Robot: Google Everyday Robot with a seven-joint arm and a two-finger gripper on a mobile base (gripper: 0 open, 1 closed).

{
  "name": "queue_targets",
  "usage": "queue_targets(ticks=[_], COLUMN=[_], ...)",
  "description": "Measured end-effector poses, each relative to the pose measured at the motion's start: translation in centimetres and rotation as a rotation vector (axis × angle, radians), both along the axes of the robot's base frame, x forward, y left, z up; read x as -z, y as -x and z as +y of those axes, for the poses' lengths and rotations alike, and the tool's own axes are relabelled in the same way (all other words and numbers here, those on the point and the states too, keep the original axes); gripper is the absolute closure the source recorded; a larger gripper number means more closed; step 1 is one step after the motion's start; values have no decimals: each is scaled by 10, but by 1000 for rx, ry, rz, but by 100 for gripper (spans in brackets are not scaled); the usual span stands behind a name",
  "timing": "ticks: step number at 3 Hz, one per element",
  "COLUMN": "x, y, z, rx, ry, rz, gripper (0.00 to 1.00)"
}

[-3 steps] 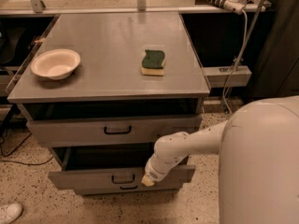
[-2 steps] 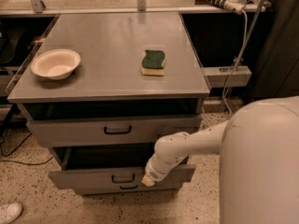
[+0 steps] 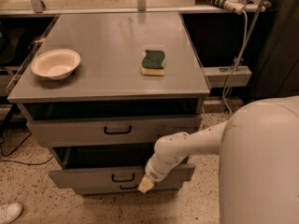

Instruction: Close middle drawer

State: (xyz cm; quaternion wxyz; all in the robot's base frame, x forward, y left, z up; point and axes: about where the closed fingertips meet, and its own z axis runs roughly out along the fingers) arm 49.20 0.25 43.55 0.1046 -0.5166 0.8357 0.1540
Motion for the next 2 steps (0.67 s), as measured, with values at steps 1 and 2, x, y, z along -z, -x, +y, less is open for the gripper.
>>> queue_targets(ticks=[1,2], x=[0,0], y=[0,0], z=[0,0], rx=[0,0], ry=[0,0], rz=[0,0], gripper=[0,0])
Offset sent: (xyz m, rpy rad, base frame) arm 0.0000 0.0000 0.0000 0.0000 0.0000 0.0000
